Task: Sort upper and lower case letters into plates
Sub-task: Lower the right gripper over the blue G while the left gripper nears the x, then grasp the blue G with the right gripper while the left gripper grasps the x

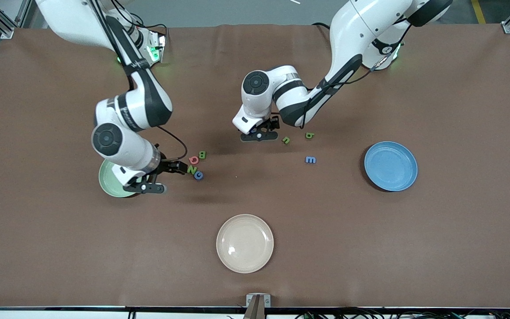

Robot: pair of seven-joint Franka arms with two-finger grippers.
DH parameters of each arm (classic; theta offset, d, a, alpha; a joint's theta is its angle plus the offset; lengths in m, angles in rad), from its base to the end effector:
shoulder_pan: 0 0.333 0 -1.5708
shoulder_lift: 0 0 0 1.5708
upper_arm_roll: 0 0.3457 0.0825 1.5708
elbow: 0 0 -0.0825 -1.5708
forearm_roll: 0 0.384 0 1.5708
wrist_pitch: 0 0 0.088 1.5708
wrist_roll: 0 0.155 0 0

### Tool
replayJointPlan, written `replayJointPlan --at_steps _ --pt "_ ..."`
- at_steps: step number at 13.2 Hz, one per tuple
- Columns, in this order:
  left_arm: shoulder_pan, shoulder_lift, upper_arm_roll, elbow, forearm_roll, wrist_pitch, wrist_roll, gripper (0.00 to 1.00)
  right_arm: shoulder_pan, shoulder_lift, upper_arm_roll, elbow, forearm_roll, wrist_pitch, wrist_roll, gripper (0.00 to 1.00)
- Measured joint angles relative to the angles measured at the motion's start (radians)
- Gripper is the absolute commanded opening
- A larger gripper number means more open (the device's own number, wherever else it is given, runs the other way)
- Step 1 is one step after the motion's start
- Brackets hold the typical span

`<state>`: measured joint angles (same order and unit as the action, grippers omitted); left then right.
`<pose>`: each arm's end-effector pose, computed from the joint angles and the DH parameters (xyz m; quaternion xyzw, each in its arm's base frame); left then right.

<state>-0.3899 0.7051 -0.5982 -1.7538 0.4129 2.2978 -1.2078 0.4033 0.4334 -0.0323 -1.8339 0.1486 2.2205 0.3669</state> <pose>0.4134 -0.5338 0.1955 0.9991 0.0237 -0.0344 0.0123 0.6004 0.2459 0.2707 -0.9975 0.0429 0.0399 0.0395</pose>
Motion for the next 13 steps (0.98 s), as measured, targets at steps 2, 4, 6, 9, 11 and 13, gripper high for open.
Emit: replayJointPlan --at_steps 2,4,6,9,11,13 --pt "0.000 0.016 0.001 0.001 0.005 0.029 0.000 0.95 0.026 0.036 0.000 0.000 -0.031 0.051 0.039 0.92" --pt "0.000 0.035 0.001 0.002 0.017 0.057 0.000 0.90 0.046 0.065 -0.001 0.000 -0.066 0.091 0.071 0.85" --pt "0.000 0.049 0.001 0.003 0.024 0.062 0.000 0.82 0.053 0.093 -0.001 0.000 -0.075 0.131 0.080 0.83" --pt "-0.010 0.068 0.000 0.004 0.029 0.062 0.003 0.75 0.053 0.124 -0.004 0.000 -0.075 0.168 0.080 0.84" --pt "-0.023 0.079 0.000 0.004 0.029 0.063 0.003 0.70 0.057 0.146 -0.004 0.000 -0.076 0.194 0.080 0.87" --pt "-0.032 0.084 0.000 0.004 0.030 0.063 0.003 0.67 0.072 0.172 -0.003 0.000 -0.076 0.228 0.080 0.86"
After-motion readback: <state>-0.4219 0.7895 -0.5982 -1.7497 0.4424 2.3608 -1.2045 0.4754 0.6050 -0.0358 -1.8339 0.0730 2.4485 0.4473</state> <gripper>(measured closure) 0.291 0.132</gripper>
